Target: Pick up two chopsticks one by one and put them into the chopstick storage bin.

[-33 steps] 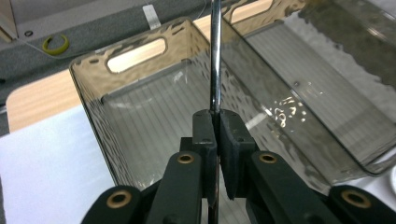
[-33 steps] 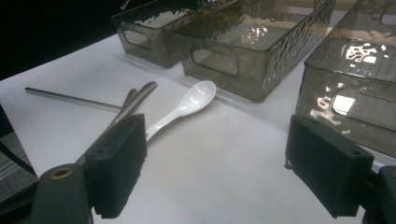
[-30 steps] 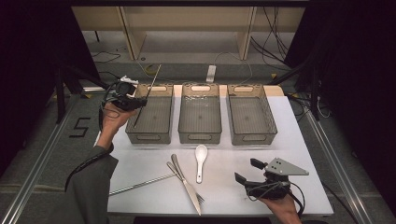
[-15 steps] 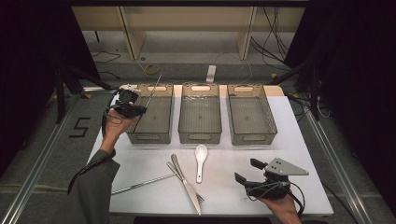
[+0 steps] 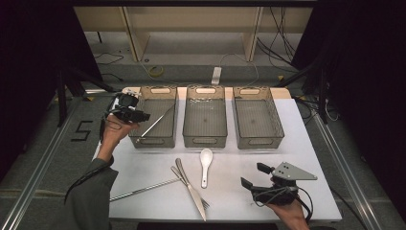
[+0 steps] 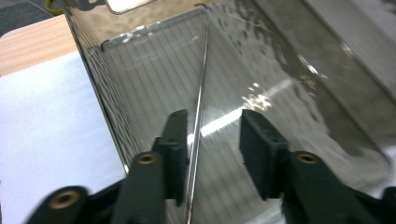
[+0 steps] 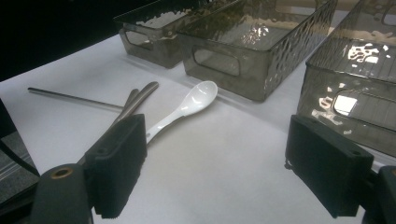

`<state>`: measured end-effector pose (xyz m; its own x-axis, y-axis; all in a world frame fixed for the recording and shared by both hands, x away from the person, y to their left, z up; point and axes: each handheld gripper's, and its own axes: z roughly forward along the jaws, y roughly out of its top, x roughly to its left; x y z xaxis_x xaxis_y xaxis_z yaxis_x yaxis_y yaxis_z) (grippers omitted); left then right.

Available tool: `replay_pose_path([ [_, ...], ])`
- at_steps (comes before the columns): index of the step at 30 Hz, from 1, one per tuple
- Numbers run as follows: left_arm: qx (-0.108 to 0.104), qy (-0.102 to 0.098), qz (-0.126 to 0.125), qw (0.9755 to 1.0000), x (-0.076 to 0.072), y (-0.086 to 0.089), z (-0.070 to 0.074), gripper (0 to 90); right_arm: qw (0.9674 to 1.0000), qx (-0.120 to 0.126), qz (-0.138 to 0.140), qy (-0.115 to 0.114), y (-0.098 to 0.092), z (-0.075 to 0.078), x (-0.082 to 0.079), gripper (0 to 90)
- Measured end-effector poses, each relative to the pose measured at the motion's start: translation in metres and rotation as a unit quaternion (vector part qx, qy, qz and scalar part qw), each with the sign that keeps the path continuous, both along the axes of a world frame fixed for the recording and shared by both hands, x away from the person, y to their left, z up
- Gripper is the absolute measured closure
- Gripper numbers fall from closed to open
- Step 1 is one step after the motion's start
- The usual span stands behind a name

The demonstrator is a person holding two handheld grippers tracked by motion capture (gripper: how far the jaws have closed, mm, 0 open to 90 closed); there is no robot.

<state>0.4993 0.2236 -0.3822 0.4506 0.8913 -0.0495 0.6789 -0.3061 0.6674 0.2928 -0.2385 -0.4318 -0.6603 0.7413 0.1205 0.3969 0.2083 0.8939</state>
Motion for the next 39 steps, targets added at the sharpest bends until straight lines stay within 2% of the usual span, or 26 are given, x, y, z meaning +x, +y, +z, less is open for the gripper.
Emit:
replay_pose_path([
  [3, -0.001, -0.011, -0.017, 0.9998, -0.018, -0.001, 0.005, 47.6, 1.0, 0.002, 0.0, 0.001, 0.0, 0.0, 0.001, 21.2],
  [7, -0.011, -0.01, -0.031, 0.9994, -0.036, -0.001, 0.008, 38.2, 1.0, 0.001, 0.002, -0.004, 0.001, 0.0, -0.001, 21.2],
  [9, -0.028, -0.011, -0.042, 0.9987, -0.047, 0.0, 0.009, 34.8, 1.0, -0.001, 0.003, -0.004, 0.002, 0.0, -0.001, 21.2],
  [10, -0.025, -0.002, -0.055, 0.9982, -0.051, 0.0, 0.01, 33.6, 1.0, -0.001, 0.003, -0.003, 0.002, 0.0, -0.001, 21.1],
  [12, -0.002, -0.005, -0.064, 0.9979, -0.061, -0.002, 0.013, 29.2, 1.0, 0.0, 0.004, -0.005, 0.002, 0.001, -0.002, 21.1],
  [15, -0.003, -0.005, -0.079, 0.9969, -0.072, -0.003, 0.018, 26.6, 1.0, -0.001, 0.005, -0.006, 0.002, 0.001, -0.002, 21.1],
  [22, 0.009, 0.013, -0.104, 0.9944, -0.082, -0.011, 0.009, 23.4, 1.0, -0.002, 0.005, -0.005, 0.002, 0.001, -0.002, 21.1],
  [25, 0.031, 0.029, -0.108, 0.9933, -0.083, -0.014, 0.001, 22.1, 1.0, -0.002, 0.005, -0.005, 0.002, 0.001, -0.002, 21.1],
  [29, 0.023, 0.054, -0.127, 0.9902, -0.088, -0.016, -0.001, 19.7, 1.0, -0.004, 0.004, -0.005, 0.002, 0.001, -0.002, 21.1],
  [34, 0.032, 0.056, -0.143, 0.9876, -0.096, -0.023, -0.003, 18.9, 1.0, 0.0, -0.001, -0.005, 0.0, 0.001, -0.001, 21.1],
  [39, 0.039, 0.07, -0.151, 0.9853, -0.099, -0.027, -0.015, 18.2, 1.0, -0.003, 0.002, -0.005, 0.002, 0.001, -0.002, 21.1],
])
